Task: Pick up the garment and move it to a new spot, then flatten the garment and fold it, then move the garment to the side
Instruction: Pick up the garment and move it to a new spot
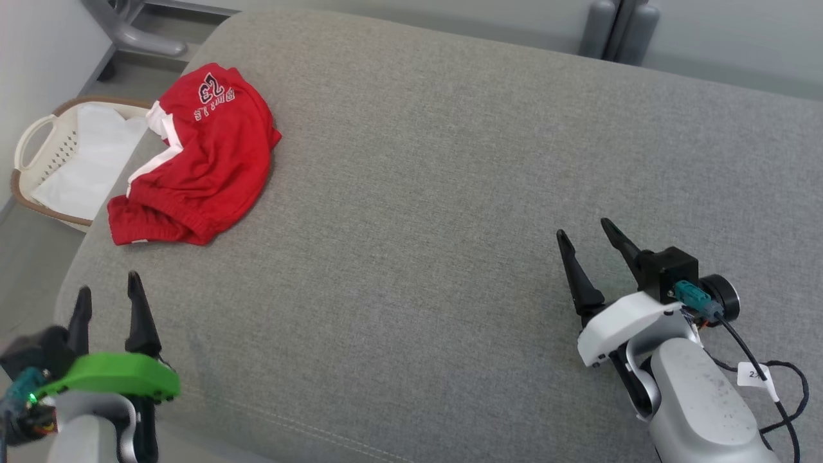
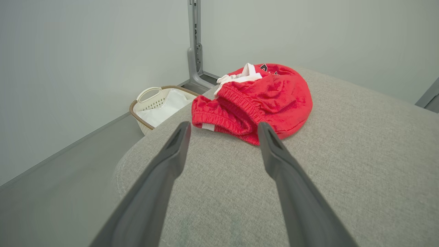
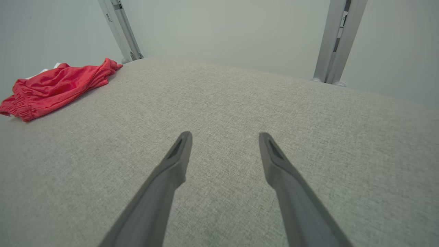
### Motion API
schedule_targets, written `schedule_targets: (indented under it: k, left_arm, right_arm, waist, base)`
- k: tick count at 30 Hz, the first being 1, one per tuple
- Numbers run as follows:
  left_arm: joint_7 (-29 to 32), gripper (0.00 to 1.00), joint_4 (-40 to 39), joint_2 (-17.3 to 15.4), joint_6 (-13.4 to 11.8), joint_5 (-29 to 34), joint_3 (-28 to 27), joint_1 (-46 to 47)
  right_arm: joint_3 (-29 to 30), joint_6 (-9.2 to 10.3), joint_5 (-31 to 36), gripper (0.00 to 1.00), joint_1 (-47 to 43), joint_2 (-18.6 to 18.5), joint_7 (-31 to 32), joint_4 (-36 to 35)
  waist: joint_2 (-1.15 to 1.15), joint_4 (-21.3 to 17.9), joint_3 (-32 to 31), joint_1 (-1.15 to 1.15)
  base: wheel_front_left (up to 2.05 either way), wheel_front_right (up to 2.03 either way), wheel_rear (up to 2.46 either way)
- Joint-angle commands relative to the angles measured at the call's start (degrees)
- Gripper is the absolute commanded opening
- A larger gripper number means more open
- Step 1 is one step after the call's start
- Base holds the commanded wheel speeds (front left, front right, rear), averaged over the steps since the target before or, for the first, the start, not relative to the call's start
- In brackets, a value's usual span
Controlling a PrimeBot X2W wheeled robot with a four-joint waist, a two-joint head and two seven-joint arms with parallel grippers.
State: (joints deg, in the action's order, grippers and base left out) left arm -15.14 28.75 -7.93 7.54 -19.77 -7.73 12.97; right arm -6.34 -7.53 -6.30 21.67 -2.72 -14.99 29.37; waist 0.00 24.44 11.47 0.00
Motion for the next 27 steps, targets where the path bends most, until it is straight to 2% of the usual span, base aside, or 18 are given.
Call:
schedule_targets:
  k: [1,5,11,19,25,27]
  left_arm:
    - [0.02,1.00,0.40,-1.63,-0.12,-1.36,0.93,3.28]
    - [0.02,1.00,3.63,-7.79,-0.12,-6.31,4.21,10.34]
    - [0.03,1.00,12.22,-14.72,-0.12,-13.16,10.18,19.79]
    - [0.66,1.00,21.88,-22.21,-0.13,-24.27,21.97,28.53]
    - [2.44,1.00,24.43,-26.90,-0.13,-30.46,30.06,32.06]
    - [4.10,1.00,25.54,-27.58,-0.12,-33.03,32.09,32.50]
  right_arm:
    - [-0.19,0.10,0.71,1.00,1.26,-0.37,-0.25,-0.56]
    - [-0.81,0.09,1.97,1.00,4.11,-0.36,-0.26,-1.75]
    - [-1.48,0.10,3.42,1.00,7.49,-0.35,-0.25,-3.10]
    - [-1.45,0.10,4.34,1.00,9.77,-0.36,-0.25,-4.84]
    - [-1.11,0.12,4.50,1.00,10.16,-0.67,-0.11,-5.95]
    - [-0.86,0.12,4.56,1.00,9.80,-0.83,-0.06,-6.04]
  waist:
    - [0.00,-2.81,4.62,0.00]
    - [0.00,-4.78,8.69,0.00]
    - [0.00,-7.75,13.71,0.00]
    - [0.00,-11.20,18.96,0.00]
    - [0.00,-13.44,21.82,0.00]
    - [0.00,-13.91,22.16,0.00]
  base:
    - [0.00,0.00,0.00]
    - [0.00,0.00,0.00]
    - [0.00,0.00,0.00]
    - [0.00,0.00,0.00]
    - [0.00,0.00,0.00]
    - [0.00,0.00,0.00]
